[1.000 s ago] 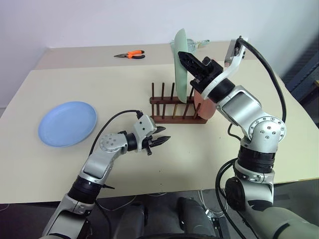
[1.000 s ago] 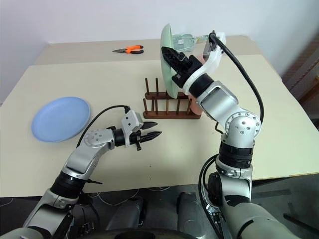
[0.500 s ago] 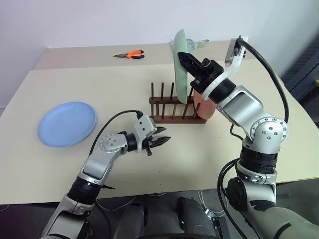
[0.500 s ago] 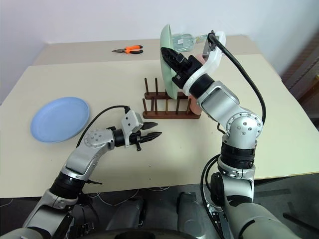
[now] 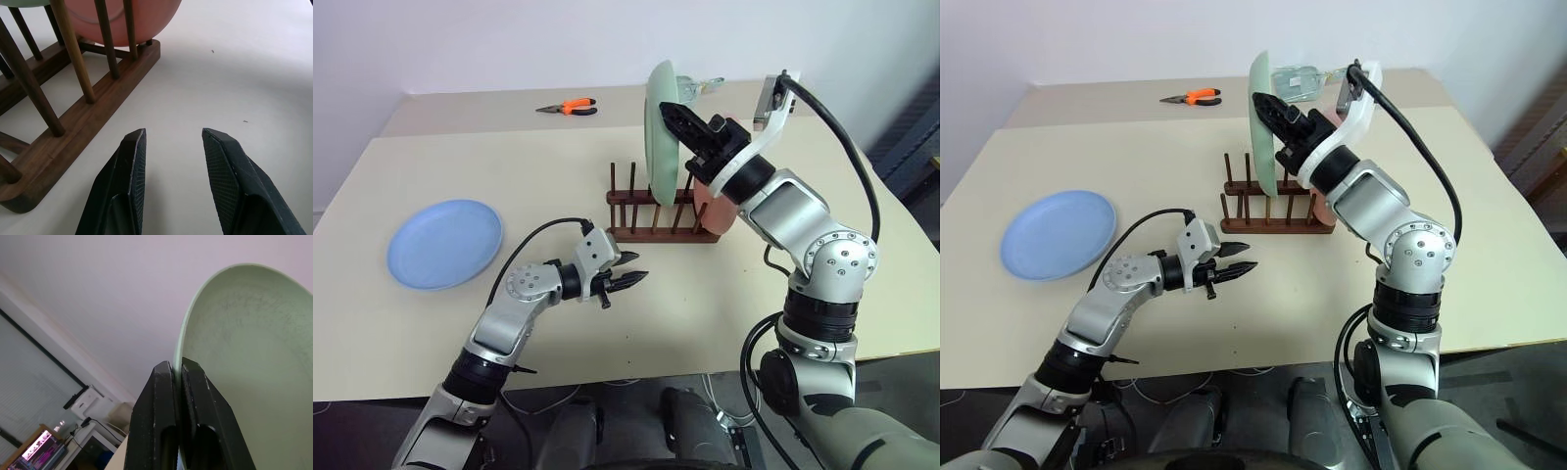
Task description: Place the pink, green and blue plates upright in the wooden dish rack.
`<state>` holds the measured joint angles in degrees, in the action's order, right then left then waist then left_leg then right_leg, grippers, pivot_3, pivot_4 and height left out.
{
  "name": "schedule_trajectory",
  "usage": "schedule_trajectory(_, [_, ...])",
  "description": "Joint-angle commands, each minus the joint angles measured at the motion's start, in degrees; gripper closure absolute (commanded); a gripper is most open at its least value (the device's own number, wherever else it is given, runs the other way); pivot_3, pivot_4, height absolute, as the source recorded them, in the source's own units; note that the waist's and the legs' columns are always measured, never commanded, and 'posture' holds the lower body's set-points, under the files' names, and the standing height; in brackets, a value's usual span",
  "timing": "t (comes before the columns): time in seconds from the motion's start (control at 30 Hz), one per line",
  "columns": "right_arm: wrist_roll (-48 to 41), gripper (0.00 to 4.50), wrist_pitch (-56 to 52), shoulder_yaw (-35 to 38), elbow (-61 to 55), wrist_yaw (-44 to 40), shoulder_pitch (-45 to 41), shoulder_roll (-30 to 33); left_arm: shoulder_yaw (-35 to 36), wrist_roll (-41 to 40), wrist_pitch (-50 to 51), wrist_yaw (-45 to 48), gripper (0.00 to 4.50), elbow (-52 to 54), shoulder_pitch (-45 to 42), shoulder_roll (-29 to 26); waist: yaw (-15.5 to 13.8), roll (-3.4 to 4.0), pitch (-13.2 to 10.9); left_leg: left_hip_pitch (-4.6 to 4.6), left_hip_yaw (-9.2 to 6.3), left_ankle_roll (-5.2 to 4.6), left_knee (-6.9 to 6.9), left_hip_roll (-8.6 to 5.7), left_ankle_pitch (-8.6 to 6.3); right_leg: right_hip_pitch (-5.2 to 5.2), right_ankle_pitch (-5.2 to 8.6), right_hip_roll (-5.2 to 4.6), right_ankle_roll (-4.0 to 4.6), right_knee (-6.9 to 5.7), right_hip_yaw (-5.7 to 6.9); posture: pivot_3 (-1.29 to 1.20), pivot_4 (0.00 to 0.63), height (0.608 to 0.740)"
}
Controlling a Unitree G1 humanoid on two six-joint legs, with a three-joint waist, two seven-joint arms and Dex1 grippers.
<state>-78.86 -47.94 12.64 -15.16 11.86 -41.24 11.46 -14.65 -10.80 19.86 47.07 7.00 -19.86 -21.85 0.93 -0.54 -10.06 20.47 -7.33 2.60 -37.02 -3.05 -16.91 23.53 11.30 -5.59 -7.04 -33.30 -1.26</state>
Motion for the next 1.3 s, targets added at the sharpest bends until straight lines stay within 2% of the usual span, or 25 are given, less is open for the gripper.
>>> schedule_trajectory(0.03, [-0.3, 4.49, 1.2, 0.4, -1.7, 0.4, -0.2, 0.3, 0.7, -1.0, 0.1, -0.1, 2.69, 2.5, 0.1, 0.1, 0.0, 0.00, 0.0, 0.00, 0.00, 0.00, 0.00, 0.00, 0.00, 0.00, 0.00, 0.00, 0.00, 0.00, 0.00, 0.00, 0.150, 0.740])
schedule_trajectory(0.27, [1.4, 4.49, 1.5, 0.6, 1.8, -0.7, 1.5, 0.7, 0.9, -1.0, 0.3, -0.2, 2.69, 2.8, 0.1, -0.2, 0.0, 0.01, 0.0, 0.00, 0.00, 0.00, 0.01, 0.00, 0.00, 0.00, 0.01, 0.00, 0.01, 0.02, 0.00, 0.00, 0.150, 0.740])
schedule_trajectory(0.37, [6.2, 3.57, 1.7, -1.1, 1.9, -3.8, 0.8, 2.6, 1.1, -1.1, 0.7, -0.1, 2.69, 3.2, 0.2, -0.4, 0.0, 0.02, 0.0, 0.01, 0.01, 0.00, 0.02, 0.00, 0.00, 0.02, 0.01, 0.00, 0.01, 0.01, 0.00, 0.00, 0.150, 0.740])
schedule_trajectory(0.47, [15.9, 2.23, 3.8, -5.4, -0.7, -10.2, -0.5, 7.4, 1.8, -1.9, 2.1, -0.1, 2.69, 3.5, 0.2, -0.5, 0.0, 0.05, 0.0, 0.01, 0.02, 0.00, 0.02, 0.00, 0.00, 0.02, 0.01, 0.00, 0.00, 0.02, 0.01, 0.00, 0.150, 0.740])
schedule_trajectory(0.5, [19.6, 2.23, 5.0, -7.0, -1.6, -12.4, -0.9, 9.2, 2.0, -2.4, 2.8, -0.1, 2.69, 3.5, 0.1, -0.5, 0.0, 0.05, 0.0, 0.01, 0.03, 0.00, 0.02, 0.00, 0.00, 0.02, 0.02, 0.00, 0.00, 0.03, 0.00, 0.00, 0.150, 0.740])
schedule_trajectory(0.67, [36.7, 2.18, 12.7, -13.9, -4.0, -23.3, -3.5, 17.6, 5.0, -5.3, 4.9, -1.6, 0.32, 4.2, -0.6, 0.5, 0.0, 0.02, -0.1, 0.04, 0.05, 0.00, 0.02, 0.00, 0.00, 0.02, 0.16, 0.00, -0.24, 0.07, 0.01, 0.00, 0.150, 0.740])
schedule_trajectory(0.7, [38.7, 2.18, 13.5, -14.3, -3.9, -24.2, -3.9, 18.5, 6.1, -5.8, 5.2, -2.6, 0.05, 4.5, -0.6, 0.8, 0.0, 0.02, -0.1, 0.05, 0.05, 0.00, 0.02, 0.00, 0.00, 0.02, 0.15, 0.00, -0.26, 0.09, 0.01, 0.00, 0.150, 0.740])
schedule_trajectory(0.77, [42.5, 2.18, 14.9, -14.3, -2.9, -25.8, -4.7, 20.3, 8.5, -6.2, 5.5, -5.1, 0.05, 5.5, -0.6, 1.0, 0.0, 0.00, 0.0, 0.04, 0.04, 0.00, 0.02, 0.00, 0.00, 0.01, 0.11, 0.00, -0.34, 0.10, 0.01, 0.00, 0.150, 0.740])
schedule_trajectory(0.87, [40.0, 2.18, 12.3, -12.1, -2.4, -28.4, -5.1, 19.7, 11.6, -9.2, 7.4, -5.9, 0.05, 7.5, 0.4, 0.8, 0.0, -0.02, 0.0, 0.03, 0.03, 0.01, 0.02, 0.01, 0.00, 0.00, 0.09, -0.01, -0.36, 0.10, 0.01, 0.00, 0.150, 0.740])
schedule_trajectory(1.0, [45.0, 2.18, 14.7, -14.3, -2.9, -32.6, -4.2, 20.5, 12.7, -7.8, 6.3, -7.9, 0.05, 8.1, 2.0, -0.2, -0.1, -0.01, 0.0, 0.02, 0.03, 0.01, 0.03, 0.01, 0.00, 0.00, 0.11, -0.01, -0.29, 0.10, 0.00, 0.00, 0.150, 0.740])
schedule_trajectory(1.1, [47.5, 1.30, 18.1, -16.7, -5.3, -39.3, -5.2, 21.3, 22.4, -11.3, 7.4, -17.1, 0.00, 6.6, 0.2, 2.9, -0.2, -0.05, -0.1, 0.06, 0.02, 0.01, 0.01, 0.01, 0.00, 0.00, 0.13, -0.01, -0.25, 0.12, 0.01, 0.00, 0.150, 0.740])
schedule_trajectory(1.17, [53.2, 0.30, 21.4, -21.6, -6.5, -44.2, -5.4, 23.6, 29.7, -11.9, 8.0, -25.9, 0.00, 4.7, -2.3, 4.7, -0.2, -0.07, -0.1, 0.04, -0.01, 0.01, 0.01, 0.01, 0.00, -0.01, 0.12, -0.01, -0.31, 0.11, 0.02, 0.00, 0.150, 0.740])
schedule_trajectory(1.2, [56.6, 0.05, 23.3, -24.3, -6.4, -46.2, -5.1, 24.8, 32.8, -11.1, 8.0, -30.5, 0.00, 3.8, -3.5, 5.0, -0.2, -0.10, -0.1, 0.02, -0.05, 0.01, 0.01, 0.02, 0.00, -0.01, 0.07, 0.00, -0.41, 0.11, 0.07, 0.00, 0.150, 0.740])
schedule_trajectory(1.3, [63.2, 0.05, 28.2, -29.3, -4.0, -50.2, -3.8, 25.7, 40.3, -5.5, 12.4, -47.3, 0.00, -0.6, -6.7, 4.7, 0.1, -0.15, -0.1, -0.03, -0.08, 0.03, 0.03, 0.02, 0.00, -0.04, 0.07, 0.00, -0.47, 0.11, 0.12, 0.00, 0.150, 0.740])
